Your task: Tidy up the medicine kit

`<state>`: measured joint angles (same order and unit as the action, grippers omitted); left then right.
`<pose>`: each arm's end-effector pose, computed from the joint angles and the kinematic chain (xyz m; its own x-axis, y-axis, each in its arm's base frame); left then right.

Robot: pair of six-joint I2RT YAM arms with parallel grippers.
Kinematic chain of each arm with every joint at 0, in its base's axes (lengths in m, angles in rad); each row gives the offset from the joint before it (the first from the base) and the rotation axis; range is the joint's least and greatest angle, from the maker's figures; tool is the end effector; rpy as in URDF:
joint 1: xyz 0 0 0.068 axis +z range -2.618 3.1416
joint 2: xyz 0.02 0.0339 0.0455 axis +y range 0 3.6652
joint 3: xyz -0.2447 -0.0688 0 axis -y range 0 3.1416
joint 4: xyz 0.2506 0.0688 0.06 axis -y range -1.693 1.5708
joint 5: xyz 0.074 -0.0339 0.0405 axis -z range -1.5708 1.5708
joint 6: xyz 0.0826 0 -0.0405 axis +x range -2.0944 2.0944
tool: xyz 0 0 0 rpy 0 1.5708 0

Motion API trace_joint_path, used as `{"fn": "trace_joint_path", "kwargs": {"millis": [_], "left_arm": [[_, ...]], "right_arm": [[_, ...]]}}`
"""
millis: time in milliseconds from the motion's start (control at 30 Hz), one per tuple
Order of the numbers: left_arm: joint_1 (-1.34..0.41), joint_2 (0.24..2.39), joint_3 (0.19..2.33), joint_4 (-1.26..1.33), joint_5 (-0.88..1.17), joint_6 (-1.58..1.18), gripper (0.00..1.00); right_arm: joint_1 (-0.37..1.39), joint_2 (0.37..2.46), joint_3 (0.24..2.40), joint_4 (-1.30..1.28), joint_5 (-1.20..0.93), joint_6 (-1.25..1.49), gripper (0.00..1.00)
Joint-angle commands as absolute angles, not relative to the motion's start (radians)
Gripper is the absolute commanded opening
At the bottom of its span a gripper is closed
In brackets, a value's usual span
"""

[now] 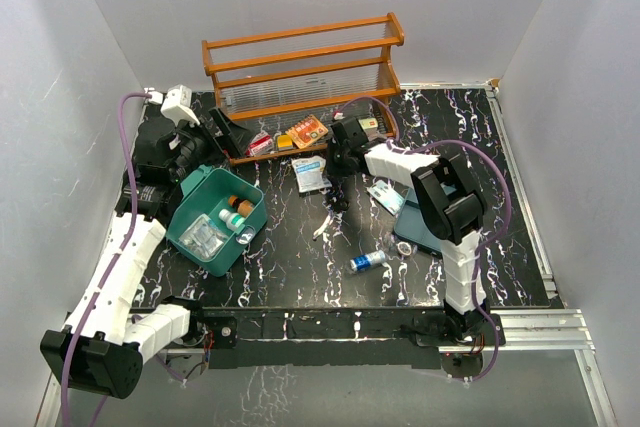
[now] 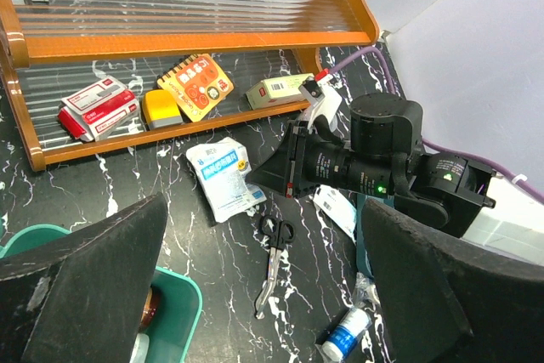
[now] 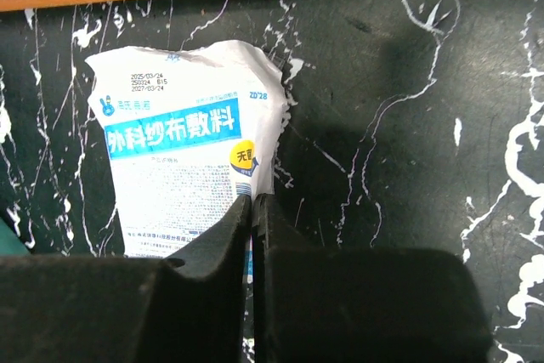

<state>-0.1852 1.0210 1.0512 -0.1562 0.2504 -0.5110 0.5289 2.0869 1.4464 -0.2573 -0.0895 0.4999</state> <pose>0.2848 -0.0742 0.3703 -0.3132 -0.4234 -0.8501 0.3060 0.8024 -0.5123 0.4063 0.2460 0.1025 -0.8565 0.0524 -0.5136 -0.1597 0.9191 0.3601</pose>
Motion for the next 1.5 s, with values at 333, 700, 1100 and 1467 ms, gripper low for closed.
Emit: {"fn": "trace_joint_path", "kwargs": {"millis": [333,700,1100,1467], "left_arm": [[-0.182,1.027,1.022,-0.115,0.333,-0.538,0.92],[-0.181,1.088,1.012,-0.171,0.491,-0.657,0.85],[-0.182,1.069,0.832,0.081,0.582,-0.897,0.57],[-0.183,0.911,0.929,-0.302,0.145,-0.726,0.67]], "right_arm": [[0.529,1.752,1.333,-0.146,-0.429,0.435,0.00],[0.533,1.591,1.341,-0.078,-0.546,0.513,0.00],[0.589,1.625,1.382,-0.002,-0.600,0.594,0.00],[0.689,1.678,1.463,-0.048,-0.483,0.582,0.00]]}}
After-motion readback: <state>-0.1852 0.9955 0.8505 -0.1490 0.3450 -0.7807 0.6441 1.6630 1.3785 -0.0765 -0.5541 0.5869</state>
